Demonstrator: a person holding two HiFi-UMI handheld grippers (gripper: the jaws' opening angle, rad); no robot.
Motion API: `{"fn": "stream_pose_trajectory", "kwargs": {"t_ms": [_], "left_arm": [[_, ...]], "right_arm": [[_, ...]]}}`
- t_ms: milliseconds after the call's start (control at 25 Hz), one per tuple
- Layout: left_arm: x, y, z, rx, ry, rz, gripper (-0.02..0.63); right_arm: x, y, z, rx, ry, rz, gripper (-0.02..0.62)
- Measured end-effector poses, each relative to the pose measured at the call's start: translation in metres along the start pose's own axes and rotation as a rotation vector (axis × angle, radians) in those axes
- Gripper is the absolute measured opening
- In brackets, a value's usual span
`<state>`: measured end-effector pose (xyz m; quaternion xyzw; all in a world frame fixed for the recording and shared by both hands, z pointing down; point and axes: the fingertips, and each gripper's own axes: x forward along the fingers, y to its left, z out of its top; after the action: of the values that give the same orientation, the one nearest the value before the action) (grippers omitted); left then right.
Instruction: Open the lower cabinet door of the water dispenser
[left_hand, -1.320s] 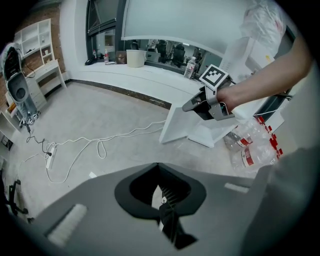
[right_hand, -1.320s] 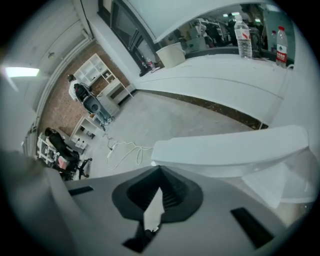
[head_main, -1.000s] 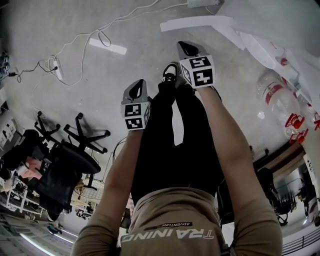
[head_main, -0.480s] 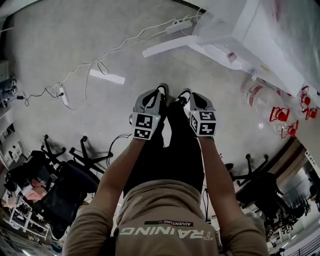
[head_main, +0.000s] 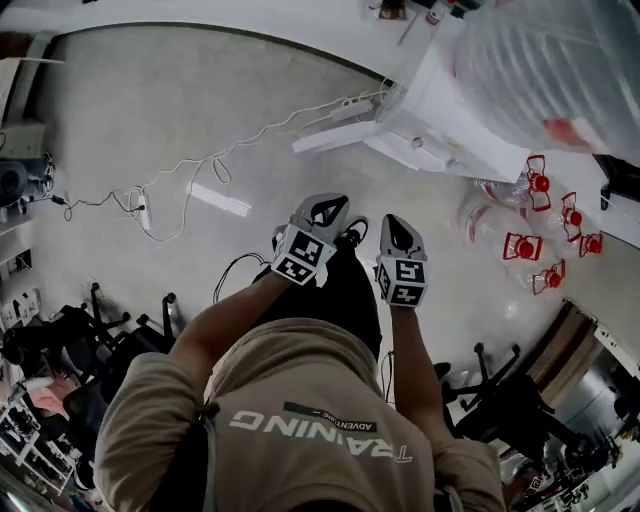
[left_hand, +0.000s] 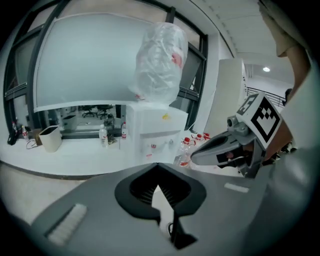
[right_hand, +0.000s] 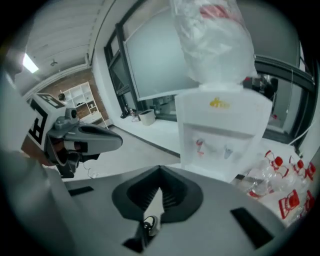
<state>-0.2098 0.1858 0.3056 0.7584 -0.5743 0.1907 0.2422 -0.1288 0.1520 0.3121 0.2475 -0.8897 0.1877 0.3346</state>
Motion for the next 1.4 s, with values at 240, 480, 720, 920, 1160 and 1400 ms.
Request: {"fn": "stream_pose_trajectory", "kwargs": {"t_ms": [240, 480, 720, 920, 1160, 1400], "left_arm": [[-0.043, -0.015, 0.083, 0.104, -0.089, -0.058, 0.001], [-0.044, -0.032, 0.154, 0.123, -0.156, -0.090, 0.000], [-0.066, -0.046, 0.233, 0.222, -0.256, -0.087, 0.002], [-0.104, -0.053, 0.310, 0.307, -0.397, -0.044, 0.002], [-0.132, -0.050, 0.338, 0.268, -0.469, -0.012, 0.000], [-0.150, -0.044, 0.364, 0.279, -0.522, 0.038, 0.001]], "right_arm": [[-0.063, 0.005, 0.079, -0.044, -0.184, -0.041, 0.008], [-0.128, -0.014, 0.131, -0.031, -0.314, -0.112, 0.008], [-0.189, -0.016, 0.185, -0.088, -0.453, -0.167, 0.008], [-0.232, -0.014, 0.239, -0.113, -0.581, -0.131, 0.008], [-0.263, -0.005, 0.282, -0.210, -0.634, -0.129, 0.008], [-0.277, -0.006, 0.296, -0.271, -0.651, -0.181, 0.008]]}}
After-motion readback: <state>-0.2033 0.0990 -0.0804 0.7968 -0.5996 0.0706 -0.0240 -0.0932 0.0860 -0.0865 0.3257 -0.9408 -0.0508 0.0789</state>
